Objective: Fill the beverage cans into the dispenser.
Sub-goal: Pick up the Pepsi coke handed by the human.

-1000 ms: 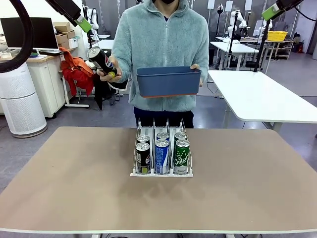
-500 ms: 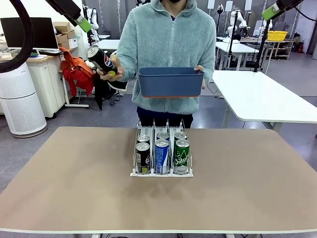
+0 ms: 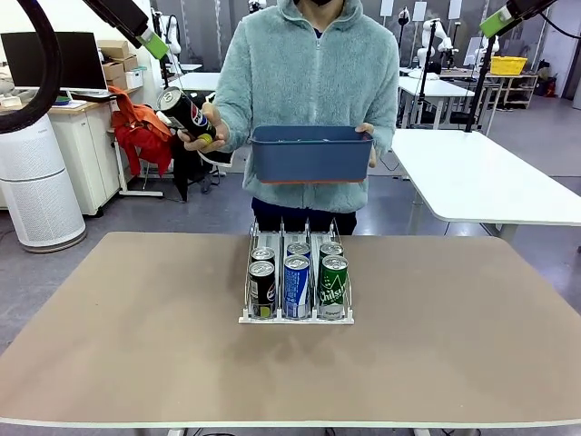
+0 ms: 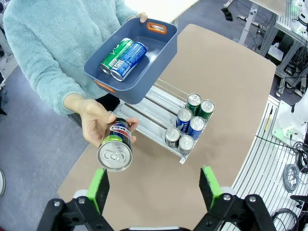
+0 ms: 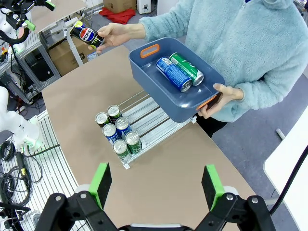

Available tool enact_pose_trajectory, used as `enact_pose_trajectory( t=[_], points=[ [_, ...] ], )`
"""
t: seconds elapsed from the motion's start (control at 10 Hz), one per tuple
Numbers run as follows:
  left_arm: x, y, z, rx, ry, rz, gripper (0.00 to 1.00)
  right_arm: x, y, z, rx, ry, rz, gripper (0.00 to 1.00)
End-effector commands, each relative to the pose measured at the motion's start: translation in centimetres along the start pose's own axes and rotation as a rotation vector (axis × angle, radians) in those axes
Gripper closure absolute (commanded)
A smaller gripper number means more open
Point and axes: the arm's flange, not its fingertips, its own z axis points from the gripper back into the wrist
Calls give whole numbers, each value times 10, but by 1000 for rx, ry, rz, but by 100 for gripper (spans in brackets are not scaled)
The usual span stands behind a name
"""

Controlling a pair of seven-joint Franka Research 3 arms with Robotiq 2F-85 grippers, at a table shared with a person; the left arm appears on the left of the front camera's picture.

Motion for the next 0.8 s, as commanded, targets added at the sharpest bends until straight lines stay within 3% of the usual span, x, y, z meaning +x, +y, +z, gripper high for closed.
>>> enact_pose_trajectory(
  t=[0.0, 0.7],
  points=[
    [-2, 1, -1, 14, 0, 3, 0, 0, 1, -1, 4, 0, -3, 0],
    [-2, 1, -1, 14, 0, 3, 0, 0, 1, -1, 4, 0, -3, 0]
  ],
)
